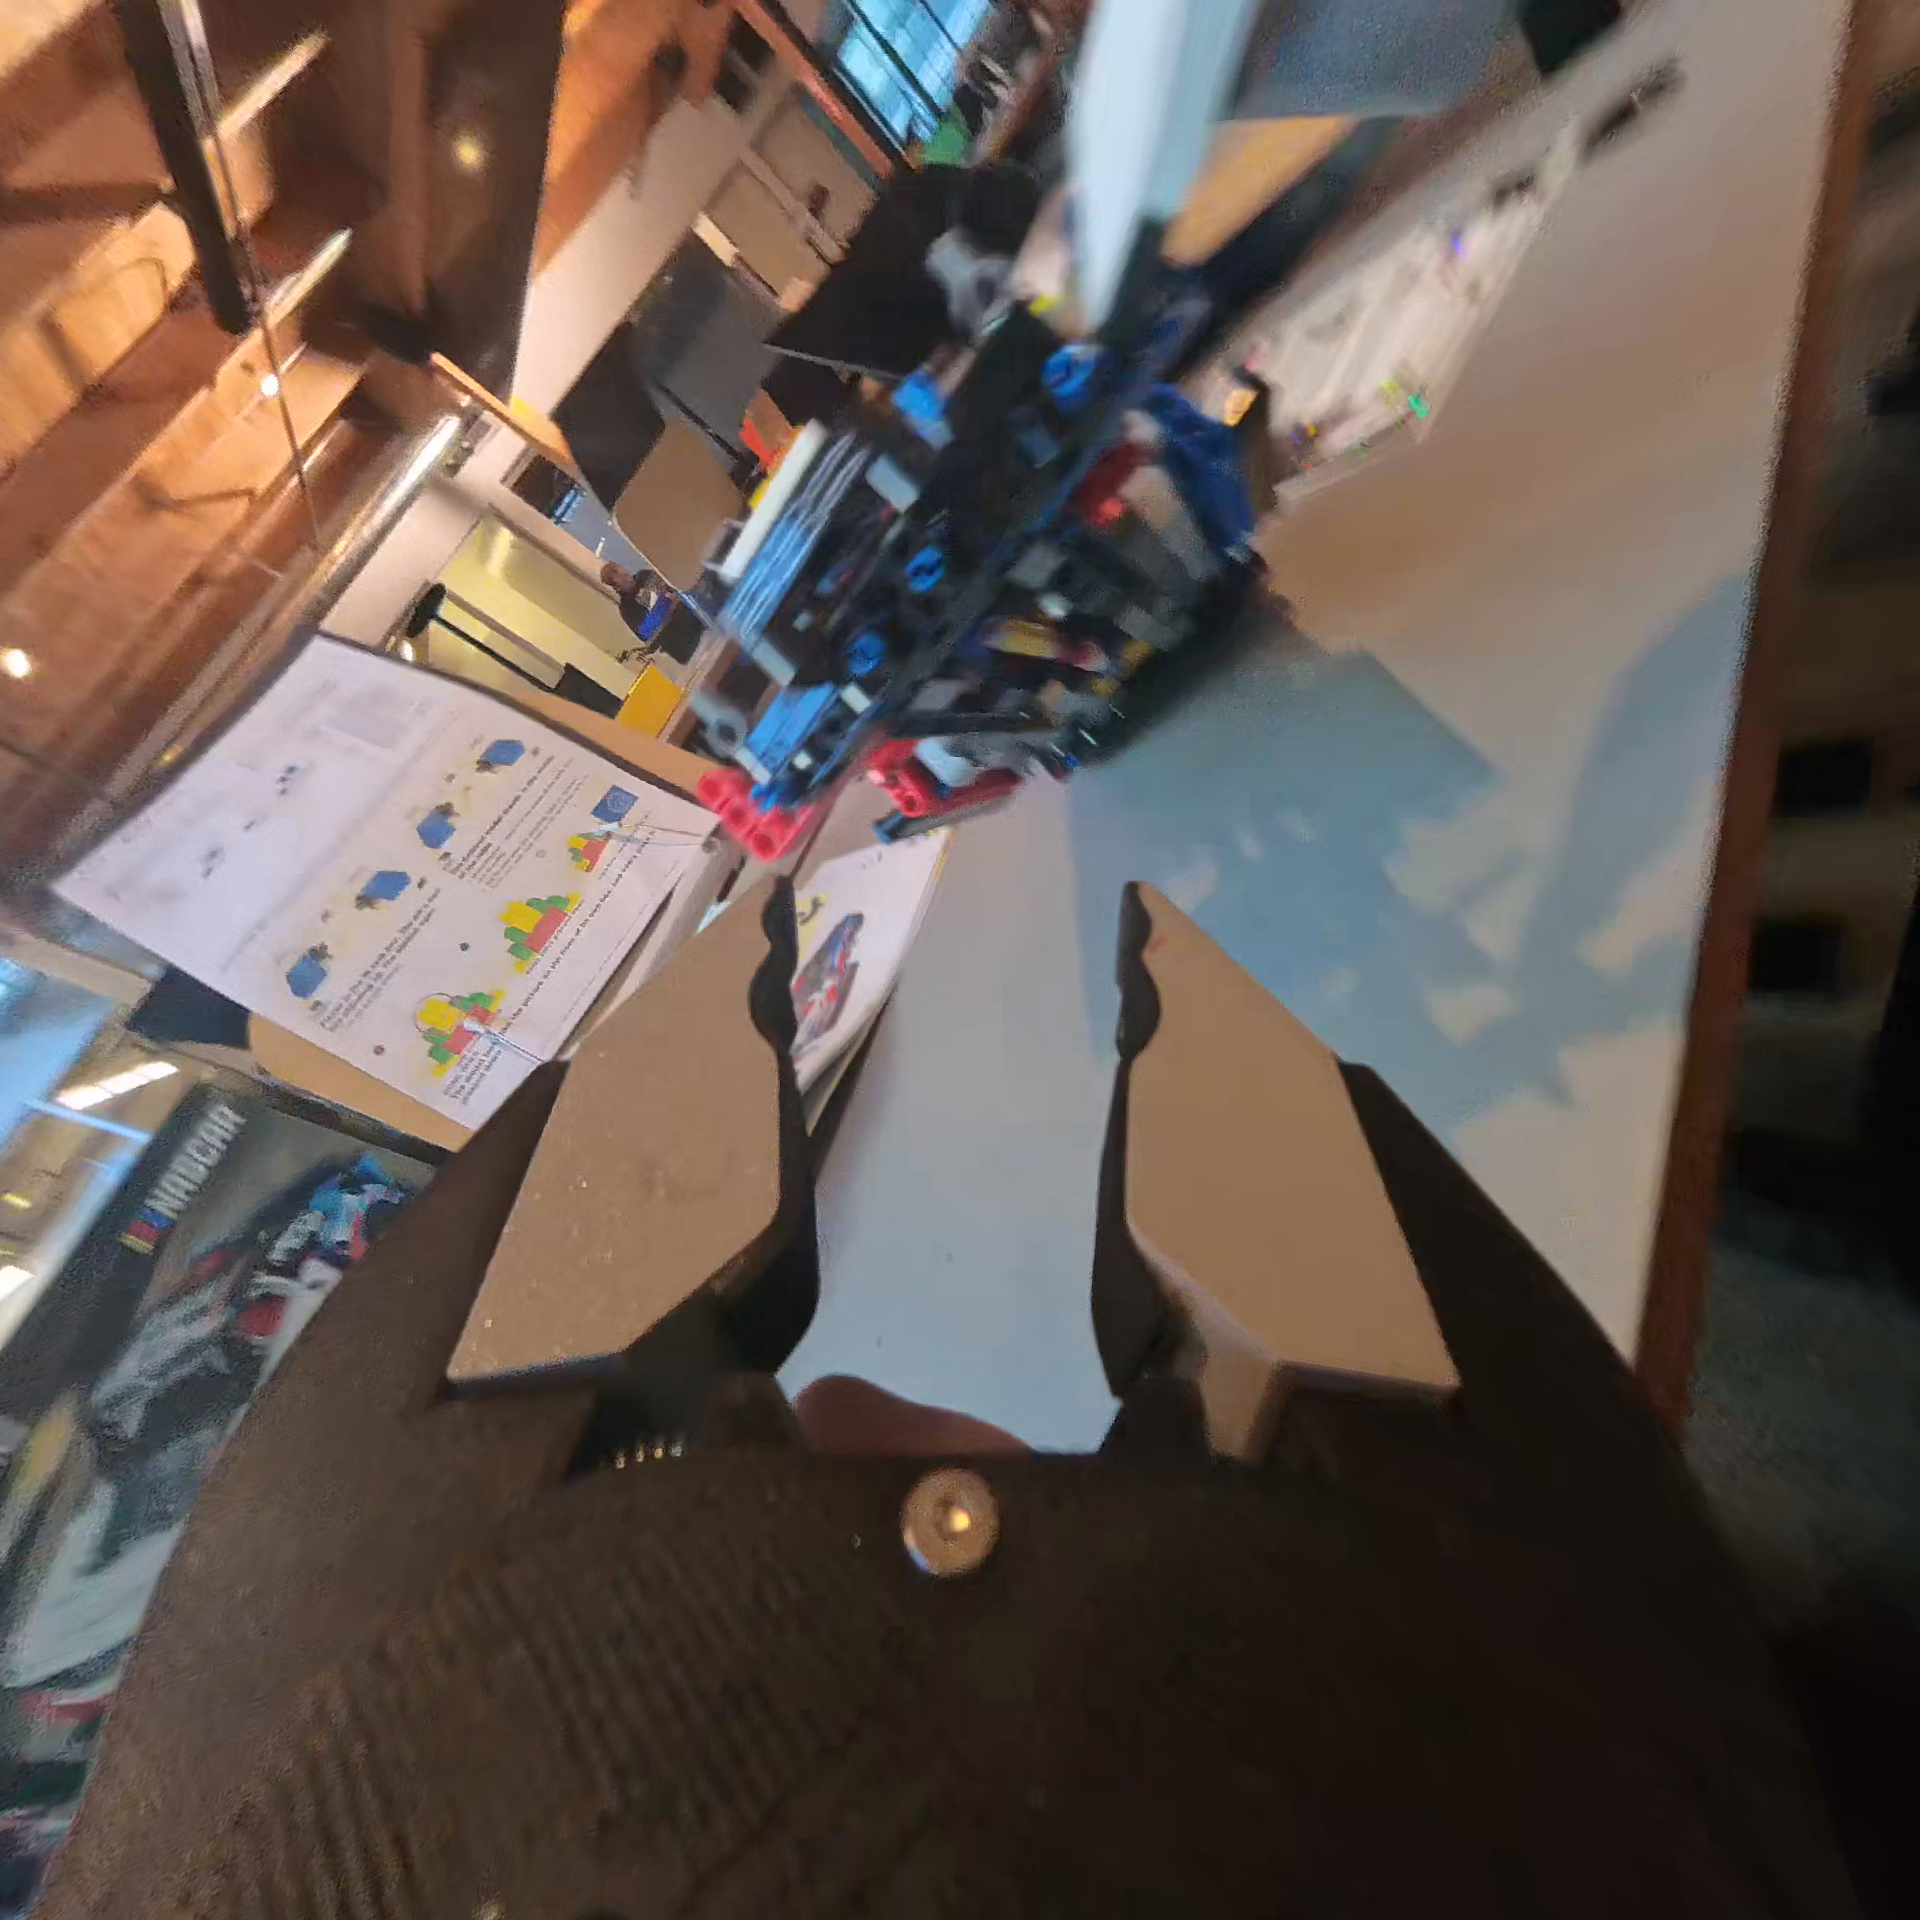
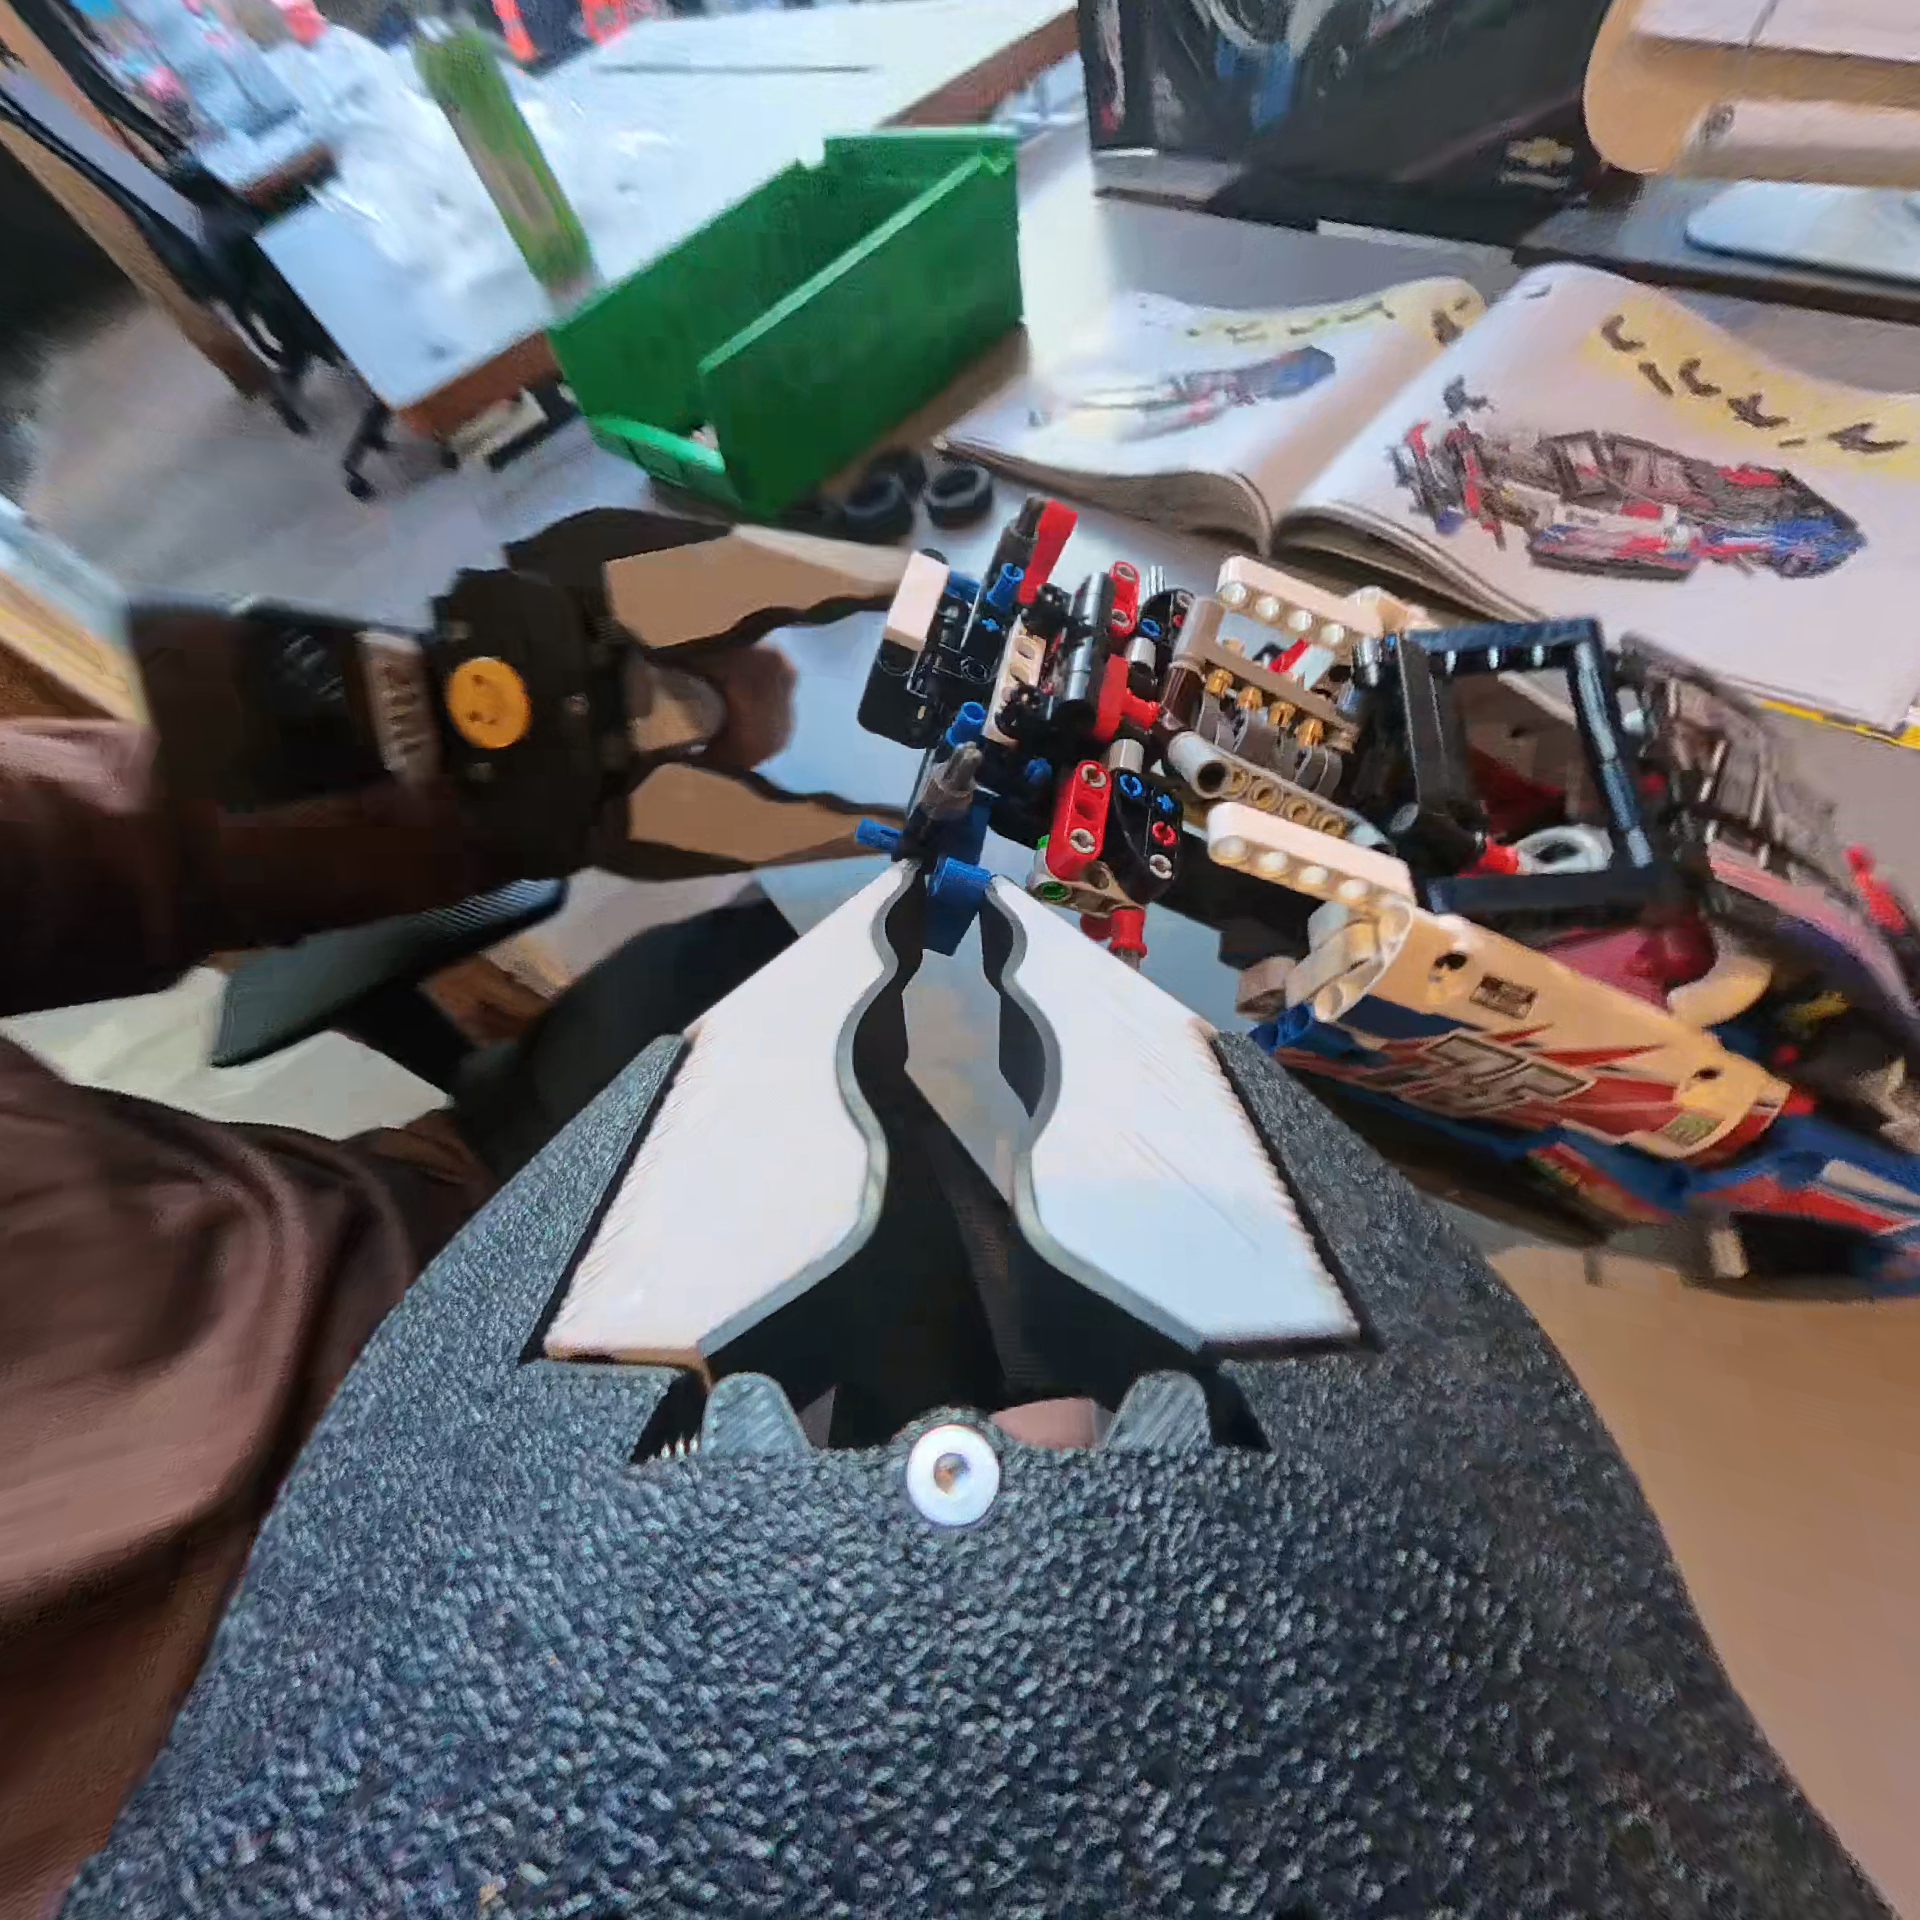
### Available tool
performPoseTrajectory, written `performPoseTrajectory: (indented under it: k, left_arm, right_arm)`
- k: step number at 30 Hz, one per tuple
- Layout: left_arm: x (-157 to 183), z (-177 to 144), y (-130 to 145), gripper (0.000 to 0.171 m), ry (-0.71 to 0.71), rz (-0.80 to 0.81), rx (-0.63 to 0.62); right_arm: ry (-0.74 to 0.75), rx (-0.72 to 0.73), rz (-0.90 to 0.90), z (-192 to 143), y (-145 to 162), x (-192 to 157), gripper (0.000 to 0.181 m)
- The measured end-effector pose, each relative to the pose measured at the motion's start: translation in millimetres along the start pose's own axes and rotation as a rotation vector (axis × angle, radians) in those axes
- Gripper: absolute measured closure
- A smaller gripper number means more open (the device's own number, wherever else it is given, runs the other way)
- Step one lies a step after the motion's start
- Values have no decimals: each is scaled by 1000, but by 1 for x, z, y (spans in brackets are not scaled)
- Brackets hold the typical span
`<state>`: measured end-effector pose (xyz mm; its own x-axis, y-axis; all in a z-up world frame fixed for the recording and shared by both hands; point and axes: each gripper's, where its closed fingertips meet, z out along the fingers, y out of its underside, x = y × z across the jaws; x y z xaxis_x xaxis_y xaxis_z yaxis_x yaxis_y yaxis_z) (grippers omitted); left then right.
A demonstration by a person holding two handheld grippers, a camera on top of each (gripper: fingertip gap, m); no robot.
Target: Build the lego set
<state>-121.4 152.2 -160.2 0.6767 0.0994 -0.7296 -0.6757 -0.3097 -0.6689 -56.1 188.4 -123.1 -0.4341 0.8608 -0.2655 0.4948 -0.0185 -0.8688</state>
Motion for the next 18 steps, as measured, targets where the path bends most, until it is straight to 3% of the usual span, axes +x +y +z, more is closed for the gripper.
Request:
performPoseTrajectory:
  k: [2,5,7,11,13,18]
  left_arm:
    - [-24,9,-7,111,39,-158,32]
    - [-30,32,-15,105,268,-355,44]
    - [-41,49,-27,107,330,-409,106]
    - [-40,58,-72,130,611,-539,306]
    - [-39,62,-83,146,652,-516,359]
    - [-32,69,-97,151,735,-582,437]
  right_arm:
    - [-55,13,41,-15,-22,-6,171]
    - [-130,23,94,-37,-45,-14,168]
    - [-164,26,122,-49,-57,-16,167]
    - [-192,46,168,-67,-73,-8,166]
    - [-194,68,191,-74,-78,1,166]
    - [-242,135,250,-89,-81,18,168]
